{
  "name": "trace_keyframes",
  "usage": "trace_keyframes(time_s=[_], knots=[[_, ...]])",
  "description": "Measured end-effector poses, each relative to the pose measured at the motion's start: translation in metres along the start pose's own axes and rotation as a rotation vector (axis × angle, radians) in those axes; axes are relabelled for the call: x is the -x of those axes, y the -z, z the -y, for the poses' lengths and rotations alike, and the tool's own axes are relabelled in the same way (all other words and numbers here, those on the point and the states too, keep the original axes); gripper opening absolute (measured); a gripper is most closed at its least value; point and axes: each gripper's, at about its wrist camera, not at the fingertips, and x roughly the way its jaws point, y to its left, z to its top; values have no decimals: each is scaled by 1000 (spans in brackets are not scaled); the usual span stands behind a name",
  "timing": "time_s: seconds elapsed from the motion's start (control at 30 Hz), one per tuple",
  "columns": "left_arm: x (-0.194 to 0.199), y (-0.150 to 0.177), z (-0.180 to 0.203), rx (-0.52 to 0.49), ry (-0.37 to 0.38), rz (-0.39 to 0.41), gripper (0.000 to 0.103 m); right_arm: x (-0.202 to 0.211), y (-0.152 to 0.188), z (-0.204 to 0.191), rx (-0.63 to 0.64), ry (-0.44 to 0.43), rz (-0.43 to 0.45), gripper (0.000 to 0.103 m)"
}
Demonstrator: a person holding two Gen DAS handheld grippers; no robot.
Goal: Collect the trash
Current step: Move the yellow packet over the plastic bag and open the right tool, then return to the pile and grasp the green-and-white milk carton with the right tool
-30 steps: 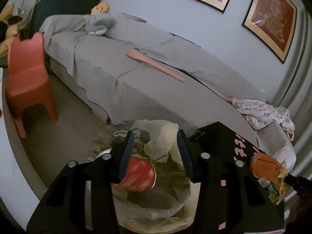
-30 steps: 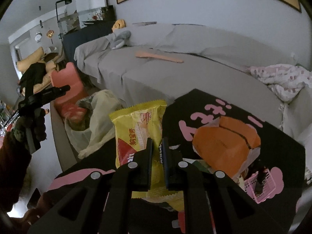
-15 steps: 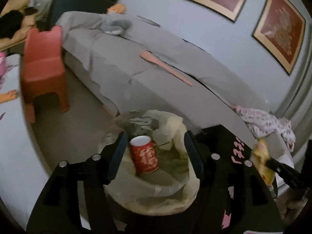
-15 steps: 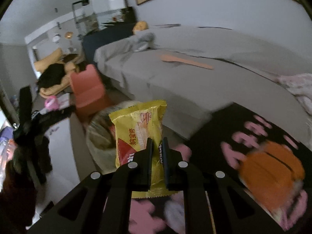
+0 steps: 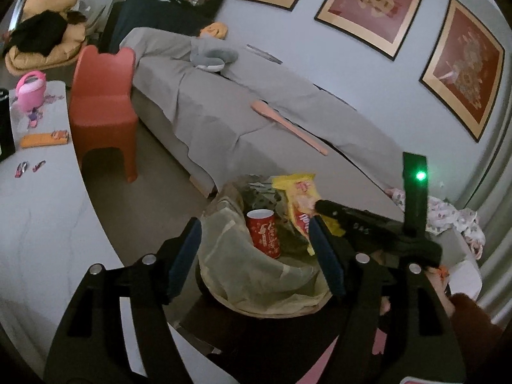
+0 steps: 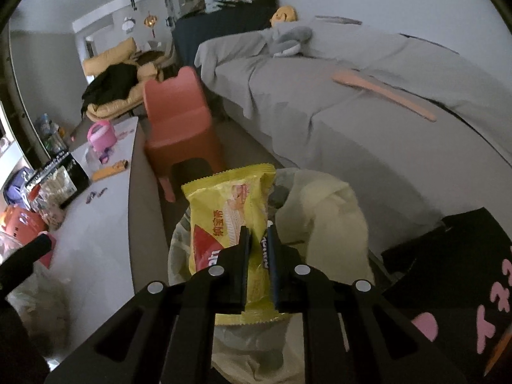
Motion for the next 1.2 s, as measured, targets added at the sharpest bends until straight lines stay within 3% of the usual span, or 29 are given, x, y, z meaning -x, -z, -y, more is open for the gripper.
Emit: trace_keyframes(time_s=[0.07, 0.13, 0.17, 0.47, 0.8, 1.0, 1.2], knots=[[-1, -1, -1, 7, 3, -3, 66, -4, 2, 0, 2, 10, -2, 24], [-3, 0, -2, 11, 10, -8, 66, 0, 2, 2, -5, 6, 10, 47], [-3, 1, -1, 11, 10, -9, 66, 3, 3, 3, -7, -1, 15, 48], [-7, 4, 14, -12, 41, -29, 68, 78, 34, 33, -31, 91, 64, 55], [-28, 32, 77, -133, 153, -133, 70, 200, 131, 97, -174, 240, 91, 55], [-48, 60, 129, -246, 286, -238, 70, 273, 190, 139, -259, 423, 119, 55], [-74, 90, 180, -359, 439, -344, 70, 311, 236, 168, -369, 472, 126, 55]])
